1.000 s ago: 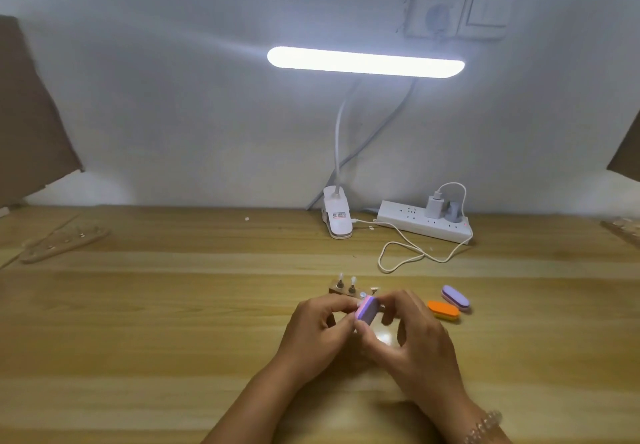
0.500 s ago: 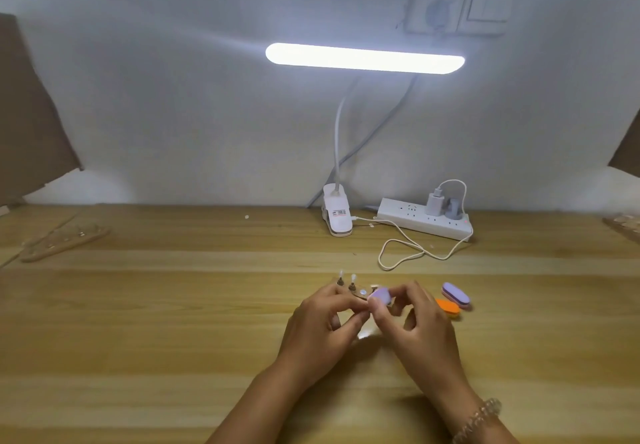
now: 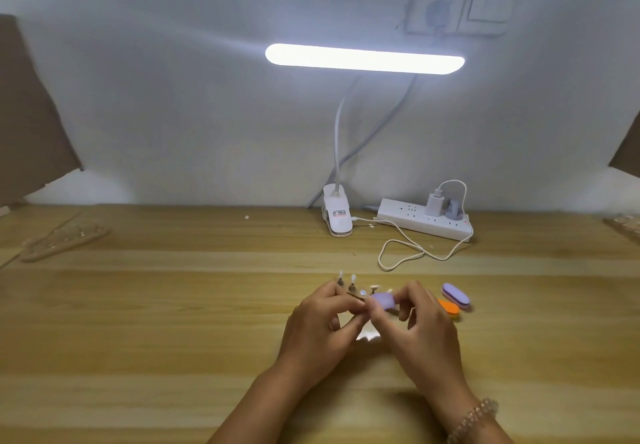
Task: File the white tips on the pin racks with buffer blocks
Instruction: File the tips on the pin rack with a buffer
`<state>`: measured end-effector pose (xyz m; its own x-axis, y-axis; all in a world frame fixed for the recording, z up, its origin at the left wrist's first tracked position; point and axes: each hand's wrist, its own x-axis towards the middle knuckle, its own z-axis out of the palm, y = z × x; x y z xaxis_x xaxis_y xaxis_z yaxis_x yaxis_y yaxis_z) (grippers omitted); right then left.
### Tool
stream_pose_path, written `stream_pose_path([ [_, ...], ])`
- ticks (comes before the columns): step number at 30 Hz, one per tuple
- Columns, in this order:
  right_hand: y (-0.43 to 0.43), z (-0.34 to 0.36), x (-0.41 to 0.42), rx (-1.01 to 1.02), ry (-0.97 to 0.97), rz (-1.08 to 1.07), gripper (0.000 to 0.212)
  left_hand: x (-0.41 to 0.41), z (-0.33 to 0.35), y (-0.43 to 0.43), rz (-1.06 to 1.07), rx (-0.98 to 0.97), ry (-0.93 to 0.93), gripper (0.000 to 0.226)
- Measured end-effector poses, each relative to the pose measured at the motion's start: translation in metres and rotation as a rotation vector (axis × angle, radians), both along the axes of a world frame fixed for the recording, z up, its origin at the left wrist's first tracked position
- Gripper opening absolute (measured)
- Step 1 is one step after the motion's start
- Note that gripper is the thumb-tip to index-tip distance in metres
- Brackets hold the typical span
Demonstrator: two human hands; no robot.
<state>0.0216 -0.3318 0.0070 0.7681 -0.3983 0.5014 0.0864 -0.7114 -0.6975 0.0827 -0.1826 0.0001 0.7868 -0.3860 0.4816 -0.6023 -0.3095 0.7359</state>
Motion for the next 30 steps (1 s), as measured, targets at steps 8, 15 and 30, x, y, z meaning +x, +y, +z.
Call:
stream_pose_path([
  [8, -0.003, 0.000, 0.001, 0.035, -0.006, 0.030, 0.036, 0.002, -0.002, 0.001, -0.024, -0.025, 0.032, 0.012],
  [15, -0.002, 0.002, -0.003, 0.086, -0.051, 0.092, 0.027, 0.003, -0.002, 0.001, -0.045, 0.006, 0.129, 0.014],
  [30, 0.001, 0.002, -0.003, -0.095, -0.019, 0.055, 0.023, 0.007, -0.007, 0.002, -0.064, 0.024, 0.162, 0.018],
])
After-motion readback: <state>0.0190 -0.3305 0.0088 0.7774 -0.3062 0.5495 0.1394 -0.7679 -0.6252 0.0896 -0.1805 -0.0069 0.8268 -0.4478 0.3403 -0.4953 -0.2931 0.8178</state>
